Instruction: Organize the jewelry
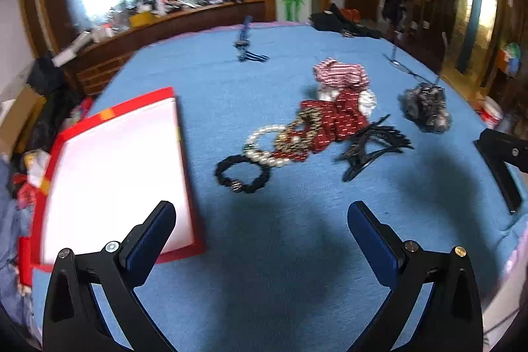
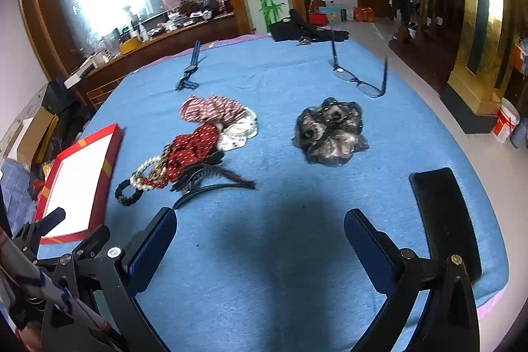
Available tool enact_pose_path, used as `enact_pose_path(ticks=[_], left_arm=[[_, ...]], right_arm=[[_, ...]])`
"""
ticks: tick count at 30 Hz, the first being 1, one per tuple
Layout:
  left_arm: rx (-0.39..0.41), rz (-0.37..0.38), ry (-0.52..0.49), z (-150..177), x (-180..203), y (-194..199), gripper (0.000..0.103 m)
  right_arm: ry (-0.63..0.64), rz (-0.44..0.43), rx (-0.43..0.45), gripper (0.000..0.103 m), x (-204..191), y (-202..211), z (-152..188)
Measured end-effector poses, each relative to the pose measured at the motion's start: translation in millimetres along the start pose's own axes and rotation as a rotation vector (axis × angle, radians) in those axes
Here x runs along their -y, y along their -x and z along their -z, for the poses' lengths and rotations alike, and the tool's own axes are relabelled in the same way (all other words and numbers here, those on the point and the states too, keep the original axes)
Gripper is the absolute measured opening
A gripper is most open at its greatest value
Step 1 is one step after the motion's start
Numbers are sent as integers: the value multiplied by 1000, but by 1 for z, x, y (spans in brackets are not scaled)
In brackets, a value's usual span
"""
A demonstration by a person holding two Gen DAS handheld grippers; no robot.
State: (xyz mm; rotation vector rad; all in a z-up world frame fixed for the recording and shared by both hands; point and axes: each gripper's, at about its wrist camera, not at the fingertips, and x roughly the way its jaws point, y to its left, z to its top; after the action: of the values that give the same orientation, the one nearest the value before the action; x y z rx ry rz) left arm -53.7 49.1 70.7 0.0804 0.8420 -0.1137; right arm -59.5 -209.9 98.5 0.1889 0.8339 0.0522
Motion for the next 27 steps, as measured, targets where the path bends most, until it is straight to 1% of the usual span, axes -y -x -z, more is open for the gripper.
enact_pose_path(ticks=[2, 6, 9, 12, 14, 16, 18, 20, 21, 23, 24, 25, 27], left_arm=[[-23, 64, 2, -12, -6, -2, 103], [-36, 114, 13, -41, -18, -8, 103], [-54, 141, 60, -65, -34, -14, 103], [-71, 133, 77, -83, -44, -21, 102], [-85, 124, 78, -92, -48, -28, 96], [-129, 144, 77, -97, -48, -38, 83], [-179, 164, 78, -97, -48, -53, 79], [-210, 155, 78, -94, -48, -65, 74], [-221, 155, 73, -94, -46, -70, 70], [-259, 142, 70, -95, -46, -87, 60], [-293, 134, 76, -95, -47, -98, 49], [-318, 135, 80, -95, -48, -108, 39], [-358, 127, 82, -96, -50, -124, 37]], right_arm=[[-26, 9, 6, 103, 10, 2, -4], [-71, 27, 37, 103, 32, 11, -8], [-104, 32, 41, 103, 48, 13, -10], [-125, 31, 44, 103, 59, 16, -11], [-137, 32, 51, 103, 65, 18, -10], [-150, 31, 53, 103, 69, 18, -10], [-161, 29, 50, 103, 73, 17, -9], [-167, 23, 45, 103, 75, 16, -8], [-167, 23, 42, 103, 75, 15, -8], [-166, 23, 37, 103, 74, 13, -7], [-164, 18, 34, 103, 73, 13, -7], [-162, 15, 34, 103, 72, 13, -7], [-150, 15, 35, 103, 68, 13, -6]])
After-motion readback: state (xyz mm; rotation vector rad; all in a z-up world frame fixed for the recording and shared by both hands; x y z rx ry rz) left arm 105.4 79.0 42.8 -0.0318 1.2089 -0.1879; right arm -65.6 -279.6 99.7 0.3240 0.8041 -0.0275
